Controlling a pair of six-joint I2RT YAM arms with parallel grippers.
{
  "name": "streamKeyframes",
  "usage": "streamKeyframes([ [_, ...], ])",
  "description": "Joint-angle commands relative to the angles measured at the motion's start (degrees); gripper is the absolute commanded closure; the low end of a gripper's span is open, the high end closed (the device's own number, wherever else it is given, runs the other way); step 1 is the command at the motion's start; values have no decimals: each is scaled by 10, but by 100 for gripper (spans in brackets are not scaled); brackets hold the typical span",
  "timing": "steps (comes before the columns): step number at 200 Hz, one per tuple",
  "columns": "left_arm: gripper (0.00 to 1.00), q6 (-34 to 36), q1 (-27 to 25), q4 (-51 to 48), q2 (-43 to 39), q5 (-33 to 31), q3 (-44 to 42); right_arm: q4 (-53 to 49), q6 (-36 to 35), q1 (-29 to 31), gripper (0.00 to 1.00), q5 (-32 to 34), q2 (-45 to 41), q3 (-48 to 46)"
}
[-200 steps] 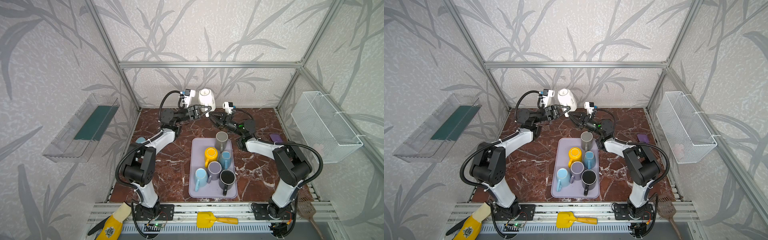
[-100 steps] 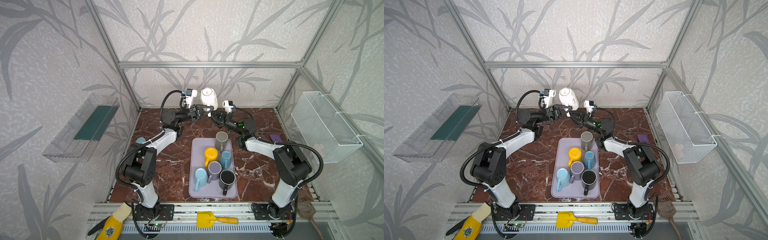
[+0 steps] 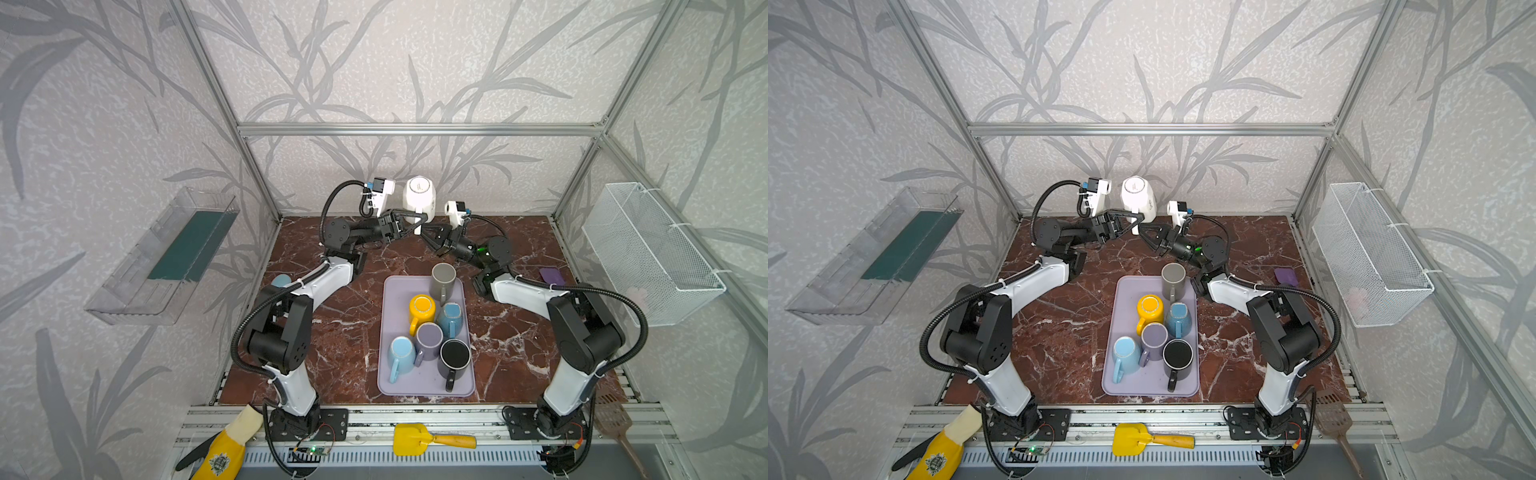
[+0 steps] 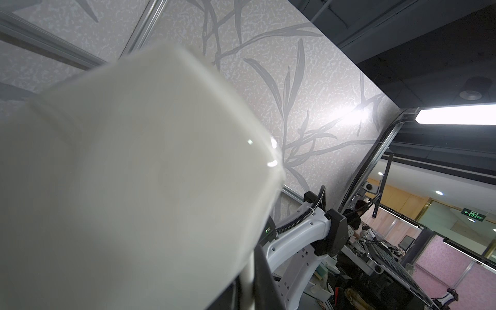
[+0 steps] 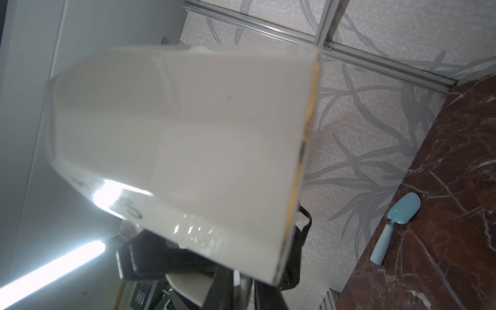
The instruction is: Turn the mug right side up
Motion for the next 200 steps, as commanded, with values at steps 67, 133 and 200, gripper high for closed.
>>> streamKeyframes([
  [67,63,-43,7,42,11,24,-9,-185,-188,10,100,-15,-89,-9],
  [133,63,44,32,-64,-5,13,-42,-231,-222,9,100,-7,-106,-23],
  [200,64,410,32,-565,-103,-88,-36,-331,-300,9,100,16,-144,-28],
])
